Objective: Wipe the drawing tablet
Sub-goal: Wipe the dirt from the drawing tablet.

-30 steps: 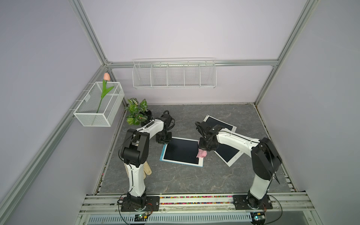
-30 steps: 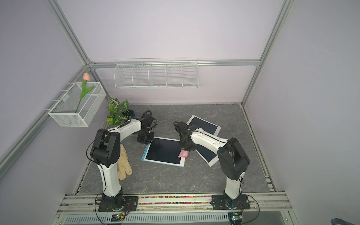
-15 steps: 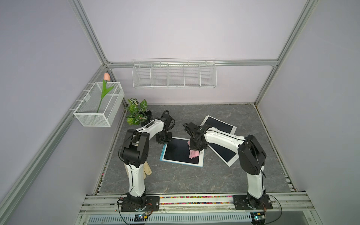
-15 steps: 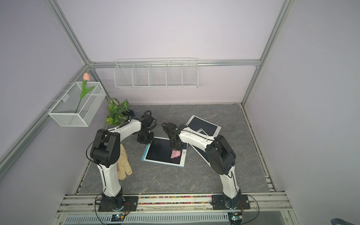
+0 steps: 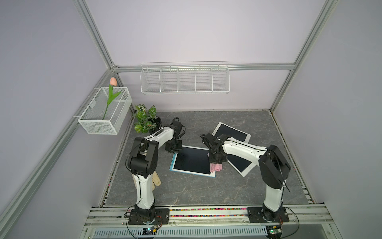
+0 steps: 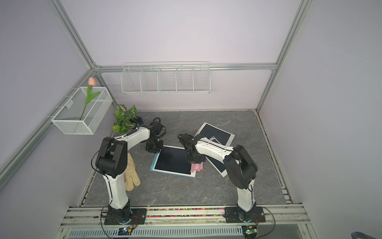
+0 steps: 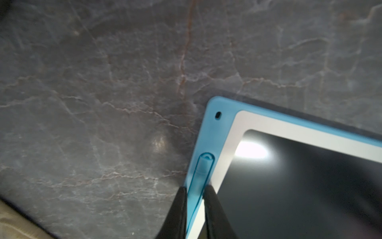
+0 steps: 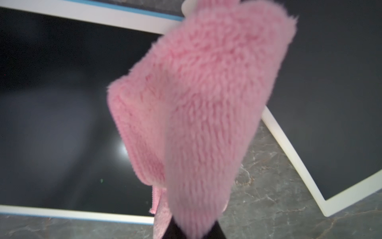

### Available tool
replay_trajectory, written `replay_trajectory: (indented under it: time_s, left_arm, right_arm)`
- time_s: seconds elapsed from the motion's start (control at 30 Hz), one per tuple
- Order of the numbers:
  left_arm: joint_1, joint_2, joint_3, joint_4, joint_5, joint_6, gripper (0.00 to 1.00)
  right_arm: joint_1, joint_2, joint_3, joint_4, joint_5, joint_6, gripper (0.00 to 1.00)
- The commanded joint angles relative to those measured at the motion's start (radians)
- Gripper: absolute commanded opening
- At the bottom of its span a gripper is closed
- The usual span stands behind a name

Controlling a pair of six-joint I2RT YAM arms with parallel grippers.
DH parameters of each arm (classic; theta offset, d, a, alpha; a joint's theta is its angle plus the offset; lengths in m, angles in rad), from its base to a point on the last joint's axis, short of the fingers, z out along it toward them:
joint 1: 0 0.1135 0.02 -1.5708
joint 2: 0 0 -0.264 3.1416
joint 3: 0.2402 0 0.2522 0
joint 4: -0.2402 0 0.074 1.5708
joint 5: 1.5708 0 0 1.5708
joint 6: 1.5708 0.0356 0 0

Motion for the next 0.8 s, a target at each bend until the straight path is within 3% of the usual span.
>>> replay_trajectory:
  time_s: [0.0,0.17,0.27,0.57,0.77]
  left_arm:
    - [0.002,0.077,-0.07,-0.015,-0.03,-0.013,0.19]
    - [0.002,0.076,-0.072,-0.012,-0.029,-0.013,0.19]
    - [0.001,0.075,-0.07,-0.013,-0.03,-0.011,0.19]
    - [0.002,0.074,-0.067,-0.015,-0.03,-0.01,0.19]
    - [0.002,0.076,-0.071,-0.013,-0.028,-0.011,0.19]
  right_arm:
    - [-0.005,0.064,0.037,-0.005,-0.016,0.007,0.07]
    - [-0.008,0.128,-0.017,0.029,-0.066,0.01,0.07]
    - [-0.007,0.092,-0.046,0.037,-0.061,0.015,0.07]
    - [0.004,-0.009,0.111,-0.064,0.059,-0.03,0.07]
    - [0.01,0.053,0.061,-0.015,0.018,-0.018,0.07]
